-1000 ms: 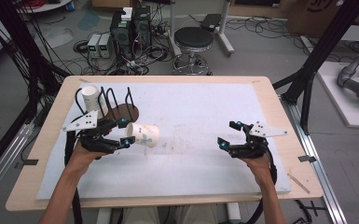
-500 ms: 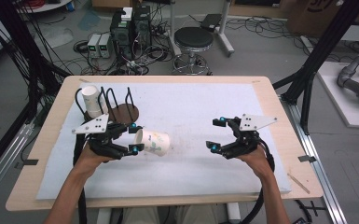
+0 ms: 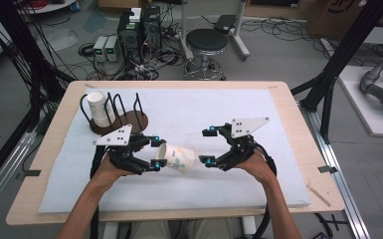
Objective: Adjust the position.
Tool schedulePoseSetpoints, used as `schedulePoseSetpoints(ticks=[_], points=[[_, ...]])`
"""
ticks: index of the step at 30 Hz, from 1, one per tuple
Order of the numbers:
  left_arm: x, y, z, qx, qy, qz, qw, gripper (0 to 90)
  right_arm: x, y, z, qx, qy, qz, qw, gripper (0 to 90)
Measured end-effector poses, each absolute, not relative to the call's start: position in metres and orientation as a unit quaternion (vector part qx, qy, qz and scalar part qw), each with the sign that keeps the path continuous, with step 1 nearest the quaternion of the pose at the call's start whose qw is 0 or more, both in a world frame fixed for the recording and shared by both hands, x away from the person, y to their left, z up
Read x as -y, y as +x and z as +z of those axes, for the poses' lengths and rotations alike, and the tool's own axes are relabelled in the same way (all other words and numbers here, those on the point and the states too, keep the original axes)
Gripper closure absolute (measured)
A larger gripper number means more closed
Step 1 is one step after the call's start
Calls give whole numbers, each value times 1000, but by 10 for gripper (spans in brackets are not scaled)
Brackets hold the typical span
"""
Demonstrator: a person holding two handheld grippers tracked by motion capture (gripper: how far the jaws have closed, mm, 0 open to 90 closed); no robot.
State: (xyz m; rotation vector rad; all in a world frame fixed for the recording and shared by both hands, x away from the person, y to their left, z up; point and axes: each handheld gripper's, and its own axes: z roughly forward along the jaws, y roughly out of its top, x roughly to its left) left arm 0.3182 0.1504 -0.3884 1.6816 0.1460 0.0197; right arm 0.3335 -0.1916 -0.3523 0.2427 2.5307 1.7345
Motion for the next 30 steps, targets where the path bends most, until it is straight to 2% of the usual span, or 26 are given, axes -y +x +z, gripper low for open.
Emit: schedulePoseSetpoints(ticks=[16, 30], points=[[-134, 315, -384, -45, 748, -1, 662, 361, 155, 330, -358, -842, 36, 537, -16, 151], [-134, 314, -364, -32, 745, 12, 666, 361, 140, 331, -368, -853, 25, 520, -28, 153]])
